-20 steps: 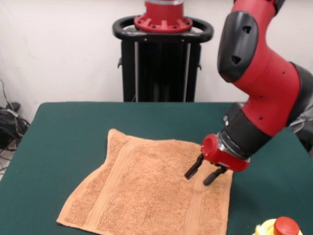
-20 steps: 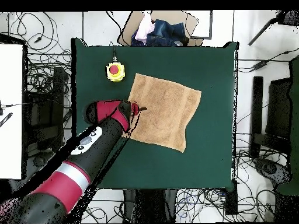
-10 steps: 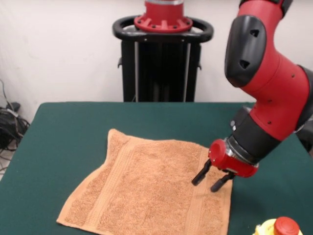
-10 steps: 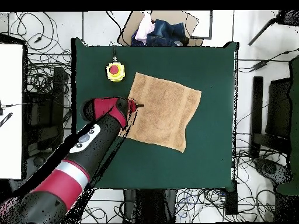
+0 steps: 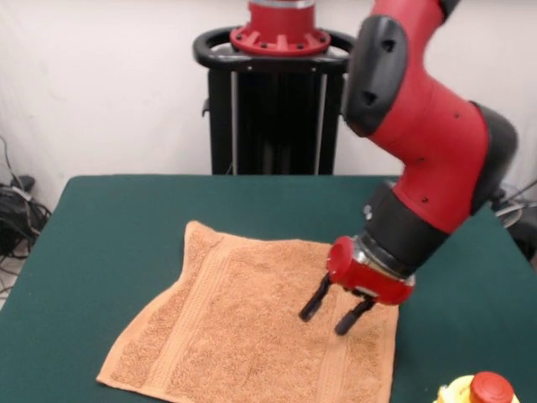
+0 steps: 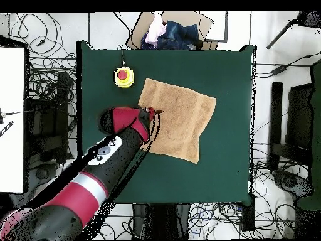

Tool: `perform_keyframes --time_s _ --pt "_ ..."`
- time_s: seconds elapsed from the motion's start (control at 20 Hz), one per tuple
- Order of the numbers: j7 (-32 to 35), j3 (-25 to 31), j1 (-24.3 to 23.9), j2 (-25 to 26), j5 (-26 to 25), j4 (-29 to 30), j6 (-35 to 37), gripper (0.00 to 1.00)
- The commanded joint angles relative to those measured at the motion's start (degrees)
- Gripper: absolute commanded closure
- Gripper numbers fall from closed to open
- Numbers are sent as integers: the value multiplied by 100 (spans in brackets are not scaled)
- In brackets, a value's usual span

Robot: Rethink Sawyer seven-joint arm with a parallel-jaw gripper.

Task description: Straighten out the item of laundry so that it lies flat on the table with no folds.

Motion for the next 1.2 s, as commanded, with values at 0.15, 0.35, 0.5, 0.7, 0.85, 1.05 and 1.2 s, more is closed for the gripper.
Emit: perform_keyframes --time_s 0.15,0.35,0.5,0.7,0.85,1.05,1.2 --pt "991 1243 -796 -239 -420 1131 -1390 0" --pt "1031 1178 -764 -127 -340 1021 -1292 0" --pt "1111 1128 -737 -111 -284 1027 -1338 0" --pt "1214 1002 -648 192 -163 814 -1333 0" --pt "1245 608 -437 584 -19 437 -727 0" --pt "1316 487 -374 695 66 346 -561 0" --pt "1323 381 -361 867 106 178 -305 0"
